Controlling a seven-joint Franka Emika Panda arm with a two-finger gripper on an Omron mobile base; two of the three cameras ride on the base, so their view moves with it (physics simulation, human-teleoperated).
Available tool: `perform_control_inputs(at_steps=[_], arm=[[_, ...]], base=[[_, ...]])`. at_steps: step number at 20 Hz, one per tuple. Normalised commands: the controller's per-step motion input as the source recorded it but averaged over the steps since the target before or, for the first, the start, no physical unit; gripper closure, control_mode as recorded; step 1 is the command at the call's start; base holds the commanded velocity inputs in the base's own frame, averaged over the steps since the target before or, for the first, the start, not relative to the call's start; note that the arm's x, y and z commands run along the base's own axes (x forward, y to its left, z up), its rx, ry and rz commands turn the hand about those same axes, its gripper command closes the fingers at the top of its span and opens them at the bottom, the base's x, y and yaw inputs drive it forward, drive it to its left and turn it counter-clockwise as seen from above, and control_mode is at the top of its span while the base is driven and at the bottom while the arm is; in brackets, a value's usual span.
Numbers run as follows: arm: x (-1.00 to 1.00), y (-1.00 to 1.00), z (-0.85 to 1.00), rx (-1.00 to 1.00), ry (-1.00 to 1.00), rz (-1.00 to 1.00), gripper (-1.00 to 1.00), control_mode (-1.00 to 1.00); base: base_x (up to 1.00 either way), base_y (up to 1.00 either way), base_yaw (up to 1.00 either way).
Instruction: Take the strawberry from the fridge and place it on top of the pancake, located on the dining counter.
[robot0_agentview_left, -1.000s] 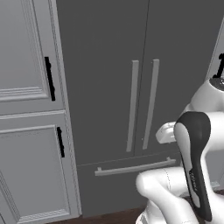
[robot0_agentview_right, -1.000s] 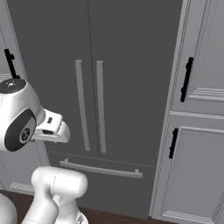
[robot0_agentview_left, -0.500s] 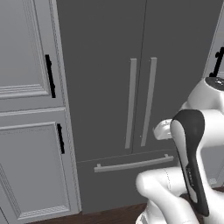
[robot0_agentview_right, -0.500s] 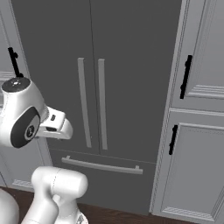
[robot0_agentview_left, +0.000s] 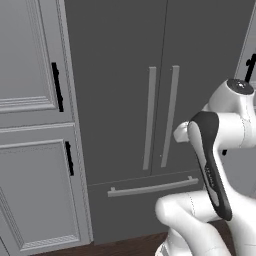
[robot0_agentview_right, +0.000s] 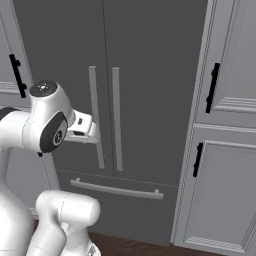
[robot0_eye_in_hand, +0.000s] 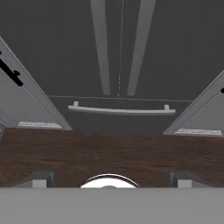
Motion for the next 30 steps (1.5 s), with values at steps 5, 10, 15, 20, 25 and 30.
perform_control_inputs(at_steps=[5,10,15,20,25,30], arm=[[0.41,-0.07,-0.06,-0.03,-0.17,-0.01,-1.0,-1.0],[0.53,-0.22,0.0,0.0,-0.05,0.0,-1.0,-1.0],[0.61,-0.12,0.0,0.0,0.0,0.0,-1.0,-1.0],[0.6,-0.11,0.0,0.0,0.0,0.0,-1.0,-1.0],[0.54,-0.11,-0.16,0.0,-0.01,0.0,-1.0,-1.0],[0.61,0.0,-0.15,0.0,0.0,0.0,-1.0,-1.0]], base=[[0.0,0.0,0.0],[0.0,0.0,0.0],[0.0,0.0,0.0],[0.0,0.0,0.0],[0.0,0.0,0.0],[0.0,0.0,0.0]])
